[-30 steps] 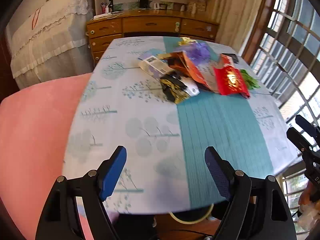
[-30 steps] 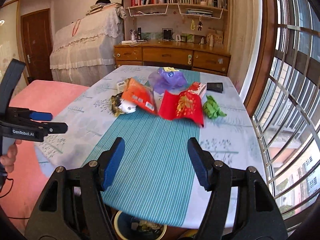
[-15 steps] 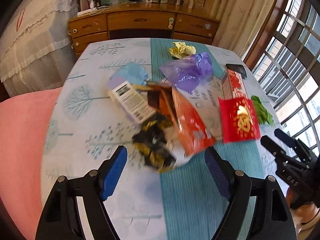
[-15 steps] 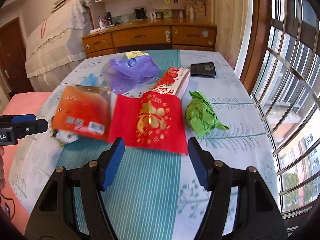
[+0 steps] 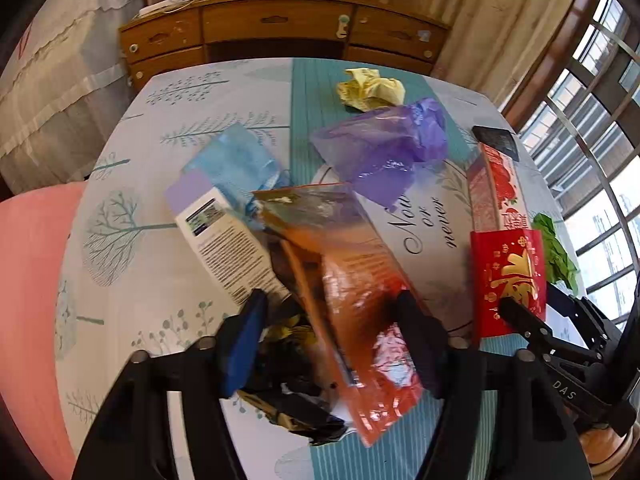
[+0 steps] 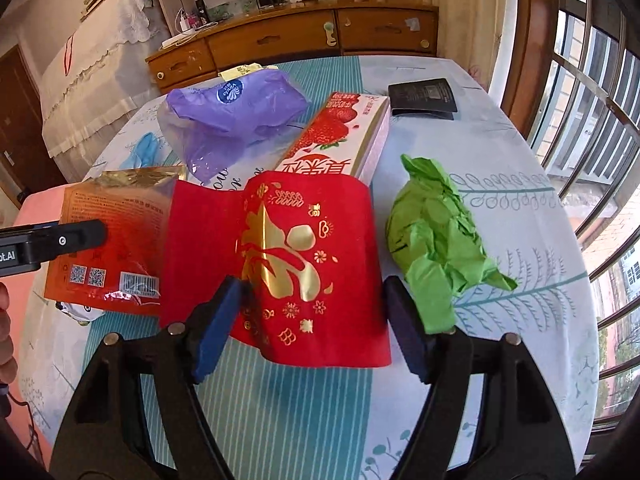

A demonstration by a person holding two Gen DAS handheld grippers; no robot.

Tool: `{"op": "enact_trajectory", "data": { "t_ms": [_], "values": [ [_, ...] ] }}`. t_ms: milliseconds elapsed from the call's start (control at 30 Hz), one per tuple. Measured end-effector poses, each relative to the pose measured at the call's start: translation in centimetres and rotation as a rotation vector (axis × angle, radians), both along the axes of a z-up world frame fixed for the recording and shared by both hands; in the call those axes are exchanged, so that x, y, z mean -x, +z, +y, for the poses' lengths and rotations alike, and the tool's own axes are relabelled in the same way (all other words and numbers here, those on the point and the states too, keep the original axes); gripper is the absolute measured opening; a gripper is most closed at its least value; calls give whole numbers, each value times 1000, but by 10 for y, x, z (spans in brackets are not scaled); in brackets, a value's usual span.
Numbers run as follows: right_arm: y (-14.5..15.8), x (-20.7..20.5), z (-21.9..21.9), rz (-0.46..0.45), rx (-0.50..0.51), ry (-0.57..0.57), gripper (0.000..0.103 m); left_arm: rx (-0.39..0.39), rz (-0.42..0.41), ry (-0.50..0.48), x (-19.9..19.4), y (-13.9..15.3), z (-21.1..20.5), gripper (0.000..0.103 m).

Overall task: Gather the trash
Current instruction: 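Grasp the orange packet with the left tool while the right tool grasps the red packet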

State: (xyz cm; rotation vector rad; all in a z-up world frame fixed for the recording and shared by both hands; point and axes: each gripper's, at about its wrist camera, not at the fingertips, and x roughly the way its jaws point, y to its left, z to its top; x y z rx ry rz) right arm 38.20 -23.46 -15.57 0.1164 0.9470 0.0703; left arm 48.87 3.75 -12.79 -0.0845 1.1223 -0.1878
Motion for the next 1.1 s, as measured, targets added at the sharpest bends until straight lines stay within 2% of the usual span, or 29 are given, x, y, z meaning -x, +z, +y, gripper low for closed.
{"op": "enact_trajectory", "data": {
  "t_ms": [33, 100, 167, 300, 433, 600, 800, 1100],
  "values": [
    [0, 1, 1, -3, -7, 3, 61, 4, 0, -7, 1, 0, -2, 48],
    [1, 4, 1, -11, -20, 3, 54, -2, -6, -15, 1, 0, -7, 31],
    [4, 9, 3, -25, -26, 5, 47, -12, -18, -19, 3, 1, -12, 18],
    [12, 23, 3, -38, -32, 5, 37, -17, -60, -21, 13, 13, -15, 7],
    [22, 38, 1, -62, -34, 7, 34, -22, -124, -35, 28, 37, -19, 4],
    [28, 54, -7, -49, -54, -13, 35, -26, -176, -60, 54, 68, -25, 3],
    [30, 77, -19, -15, -59, -61, 40, -24, -201, -97, 89, 92, -31, 2],
    [60, 136, -11, -70, -70, -10, 39, -35, -211, -146, 161, 112, -29, 2]
  ]
}}
